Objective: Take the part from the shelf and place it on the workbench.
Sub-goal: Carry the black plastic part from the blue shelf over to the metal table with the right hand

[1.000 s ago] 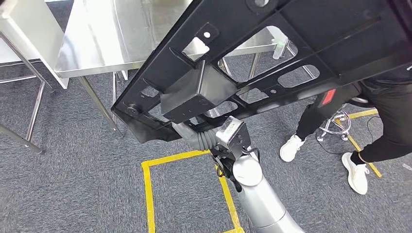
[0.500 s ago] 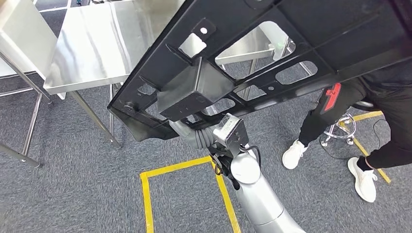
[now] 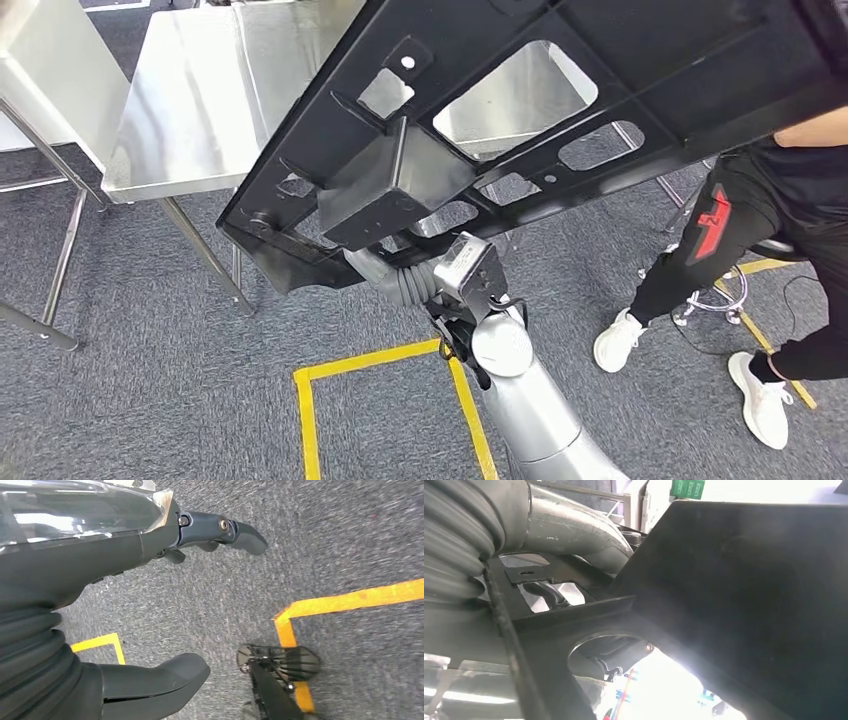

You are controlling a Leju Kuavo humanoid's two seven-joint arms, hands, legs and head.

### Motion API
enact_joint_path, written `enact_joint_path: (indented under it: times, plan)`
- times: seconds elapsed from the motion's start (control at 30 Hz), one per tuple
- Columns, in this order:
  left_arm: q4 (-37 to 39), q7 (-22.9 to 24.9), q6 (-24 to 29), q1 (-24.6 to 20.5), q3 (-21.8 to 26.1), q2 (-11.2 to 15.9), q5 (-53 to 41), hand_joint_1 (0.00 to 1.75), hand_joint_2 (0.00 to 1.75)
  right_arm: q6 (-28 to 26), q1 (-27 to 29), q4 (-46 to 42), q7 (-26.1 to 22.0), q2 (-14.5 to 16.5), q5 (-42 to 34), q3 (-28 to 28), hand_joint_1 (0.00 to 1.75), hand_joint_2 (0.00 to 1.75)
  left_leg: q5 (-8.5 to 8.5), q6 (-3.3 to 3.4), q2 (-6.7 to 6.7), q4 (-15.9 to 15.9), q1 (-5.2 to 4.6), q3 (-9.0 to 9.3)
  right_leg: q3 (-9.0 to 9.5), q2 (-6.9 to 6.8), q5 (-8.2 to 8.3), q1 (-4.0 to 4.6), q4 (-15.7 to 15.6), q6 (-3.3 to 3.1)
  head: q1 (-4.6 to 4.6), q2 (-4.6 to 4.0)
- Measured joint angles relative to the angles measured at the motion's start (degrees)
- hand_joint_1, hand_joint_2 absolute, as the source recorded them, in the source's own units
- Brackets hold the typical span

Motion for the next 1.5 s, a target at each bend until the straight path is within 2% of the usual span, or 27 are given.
enact_joint_path:
  times: [0.03,0.1,0.17,0.23,0.3,0.4,0.43,0.47,0.53,0.57,0.63,0.73,0.8,0.87,0.9,0.93,0.97,1.03,1.07,1.13,1.17,1.27,1.33,1.4,1.43,1.47,1.5]
  plan:
    - [0.02,-0.01,-0.01,0.00,0.02,-0.05,0.00,0.00,1.75,-0.01,0.01,0.03,-0.01,-0.02,0.00,0.01,1.75,1.75,-0.58,-0.09,-0.08,-0.01,-0.10,0.64,0.96,-0.02,2.90,0.22,-3.96,0.14,0.01,0.00]
    - [0.04,-0.02,-0.03,-0.03,0.08,-0.11,-0.02,0.00,1.75,-0.03,0.02,0.05,-0.01,-0.13,-0.01,0.01,1.75,1.75,-1.67,-0.55,-0.21,-0.10,-0.29,1.62,2.52,-0.13,6.27,0.70,-9.03,-0.57,-0.05,0.00]
    - [0.04,-0.04,-0.11,-0.05,0.18,-0.15,-0.09,0.00,1.75,-0.05,0.05,0.04,0.00,-0.21,0.00,-0.02,1.75,1.75,-2.14,-1.16,-0.19,0.00,-0.38,2.28,3.21,-0.13,6.47,0.88,-9.90,-1.76,-0.11,0.00]
    - [0.02,-0.07,-0.19,-0.07,0.28,-0.13,-0.14,0.00,1.75,-0.08,0.02,-0.06,-0.01,-0.09,0.01,-0.06,1.75,1.75,-2.30,-1.70,0.02,1.27,-0.33,1.96,4.38,0.02,6.47,0.38,-10.45,-2.35,-0.11,0.00]
    - [0.00,-0.13,-0.20,-0.18,0.31,-0.15,-0.15,0.00,1.75,-0.09,-0.09,-0.13,-0.04,0.14,0.01,-0.10,1.75,1.75,-3.30,-2.40,0.24,6.09,-0.08,-0.88,5.70,0.07,5.95,-0.12,-10.86,-2.96,-0.18,0.00]
    - [0.00,-0.17,-0.20,-0.13,0.33,-0.15,-0.21,0.00,1.75,-0.10,0.18,-0.14,-0.03,0.21,0.04,-0.14,1.75,1.75,-6.38,-3.49,0.40,15.08,0.59,-7.63,7.12,0.14,4.61,-0.13,-10.93,-3.37,-0.24,0.00]
    - [0.00,-0.17,-0.20,-0.09,0.33,-0.13,-0.26,0.00,1.75,-0.10,0.34,-0.14,-0.03,0.20,0.07,-0.14,1.75,1.75,-6.06,-3.72,0.45,15.46,0.80,-8.87,7.71,0.23,4.13,-0.16,-10.93,-3.26,-0.23,0.00]
    - [0.00,-0.17,-0.20,-0.07,0.34,-0.10,-0.32,0.00,1.75,-0.11,0.46,-0.14,-0.02,0.20,0.08,-0.14,1.75,1.75,-4.42,-3.88,0.53,13.92,0.98,-9.12,8.39,0.33,3.63,-0.21,-10.92,-3.11,-0.24,0.00]
    - [0.01,-0.17,-0.20,-0.08,0.34,-0.03,-0.51,0.00,1.75,-0.14,0.53,-0.15,-0.03,0.21,0.09,-0.16,1.75,1.75,1.19,-3.87,0.68,6.79,1.21,-7.27,9.83,0.45,2.52,-0.32,-10.94,-2.65,-0.21,0.00]
    - [0.01,-0.17,-0.21,-0.11,0.33,0.01,-0.60,0.00,1.75,-0.17,0.51,-0.16,-0.03,0.21,0.10,-0.17,1.75,1.75,2.55,-3.68,0.77,3.68,1.13,-6.21,10.39,0.51,2.01,-0.26,-10.94,-2.32,-0.22,-0.01]
    - [0.01,-0.15,-0.23,-0.16,0.33,0.04,-0.72,0.00,1.75,-0.23,0.53,-0.25,-0.02,0.21,0.14,-0.22,1.75,1.75,3.30,-2.86,0.81,0.87,0.78,-4.93,10.93,0.57,1.31,-0.05,-10.81,-1.45,-0.22,-0.02]
    - [0.00,-0.04,-0.31,-0.16,0.36,0.06,-0.87,0.00,1.75,-0.36,0.66,-0.46,0.01,0.22,0.20,-0.35,1.75,1.75,3.46,-1.59,0.77,0.35,0.73,-3.88,10.55,0.46,1.13,0.03,-9.18,-0.37,-0.22,-0.01]
    - [0.00,-0.02,-0.36,-0.28,0.37,0.10,-0.93,0.00,1.75,-0.44,0.60,-0.56,0.02,0.20,0.22,-0.50,1.75,1.75,3.20,-0.96,0.72,0.06,0.92,-3.08,7.52,0.28,0.22,-0.09,-4.29,-0.29,-0.14,0.00]
    - [0.00,-0.02,-0.38,-0.34,0.40,0.15,-0.96,0.00,1.75,-0.45,0.72,-0.60,0.04,0.11,0.22,-0.60,1.75,1.75,2.64,-0.54,0.65,0.03,0.89,-2.62,2.64,0.20,-2.08,-0.11,3.02,-0.50,-0.09,-0.01]
    - [0.00,-0.02,-0.39,-0.33,0.42,0.15,-0.96,0.00,1.75,-0.45,0.87,-0.60,0.05,0.04,0.22,-0.65,1.75,1.75,2.30,-0.46,0.59,0.03,0.88,-2.33,0.43,0.20,-3.08,-0.12,5.59,-0.49,-0.09,-0.02]
    - [0.00,-0.02,-0.43,-0.31,0.45,0.14,-0.96,0.00,1.75,-0.45,1.00,-0.60,0.06,-0.02,0.22,-0.68,1.75,1.75,1.92,-0.47,0.50,0.03,0.88,-1.94,-0.93,0.18,-3.28,-0.13,6.35,-0.32,-0.09,-0.02]
    - [0.00,-0.02,-0.47,-0.30,0.49,0.12,-0.96,0.00,1.75,-0.45,1.09,-0.60,0.07,-0.07,0.26,-0.71,1.75,1.75,1.51,-0.54,0.41,0.03,0.89,-1.43,-1.26,0.17,-2.38,-0.15,5.05,0.08,-0.09,-0.01]
    - [0.00,-0.02,-0.54,-0.29,0.54,0.01,-0.98,0.00,1.75,-0.45,1.14,-0.60,0.14,-0.10,0.34,-0.74,1.75,1.75,0.57,-0.88,0.27,0.01,0.92,-0.26,0.74,-0.02,2.30,-0.21,-2.47,1.24,-0.06,0.00]
    - [0.00,-0.01,-0.54,-0.30,0.55,-0.02,-1.00,0.00,1.75,-0.45,1.14,-0.61,0.18,-0.12,0.38,-0.76,1.75,1.75,0.05,-1.15,0.23,0.04,0.84,0.30,1.88,-0.21,4.36,-0.18,-6.11,1.28,-0.07,-0.01]
    - [0.00,0.00,-0.54,-0.35,0.56,-0.04,-1.03,0.00,1.75,-0.45,1.21,-0.66,0.33,-0.13,0.44,-0.79,1.75,1.75,-0.72,-1.86,0.28,0.00,0.62,0.96,3.33,-0.46,6.33,0.01,-9.84,0.15,-0.06,-0.01]
    - [0.00,0.01,-0.54,-0.37,0.56,-0.04,-1.04,0.00,1.75,-0.45,1.24,-0.72,0.38,-0.10,0.45,-0.83,1.75,1.75,-0.90,-2.20,0.32,0.06,0.54,1.29,3.59,-0.42,6.22,0.09,-10.00,-0.77,-0.09,-0.01]
    - [-0.01,0.01,-0.54,-0.47,0.57,0.00,-1.08,0.00,1.75,-0.45,1.20,-1.01,0.46,0.16,0.48,-1.03,1.75,1.75,-1.75,-2.91,0.55,2.03,0.70,1.00,5.17,-0.06,6.07,-0.25,-10.20,-2.17,-0.14,-0.01]
    - [-0.01,0.01,-0.55,-0.62,0.55,-0.05,-1.12,0.00,1.75,-0.45,1.16,-1.22,0.48,0.33,0.56,-1.13,1.75,1.75,-3.99,-3.39,0.64,7.99,0.80,-2.38,6.12,-0.03,5.44,-0.26,-10.27,-2.94,-0.17,-0.01]
    - [0.00,0.03,-0.56,-0.65,0.55,-0.10,-1.17,0.00,1.75,-0.45,1.39,-1.33,0.50,0.38,0.74,-1.17,1.75,1.75,-6.47,-3.69,0.64,14.88,0.85,-7.35,6.72,0.05,4.75,-0.04,-10.27,-3.38,-0.22,-0.01]
    - [0.00,0.04,-0.57,-0.62,0.56,-0.09,-1.19,0.00,1.75,-0.45,1.56,-1.34,0.55,0.37,0.85,-1.20,1.75,1.75,-6.43,-3.64,0.64,16.12,0.84,-8.95,7.09,0.16,4.38,0.09,-10.26,-3.40,-0.23,-0.01]
    - [-0.01,0.05,-0.57,-0.59,0.57,-0.09,-1.20,0.00,1.75,-0.45,1.69,-1.36,0.60,0.37,0.93,-1.24,1.75,1.75,-5.11,-3.45,0.64,15.26,0.80,-9.50,7.59,0.27,3.98,0.22,-10.26,-3.37,-0.23,-0.01]
    - [-0.01,0.05,-0.59,-0.58,0.58,-0.09,-1.20,0.00,1.75,-0.45,1.76,-1.39,0.64,0.38,0.97,-1.28,1.75,1.75,-2.61,-3.07,0.64,12.32,0.71,-8.93,8.21,0.36,3.53,0.34,-10.26,-3.31,-0.24,-0.01]
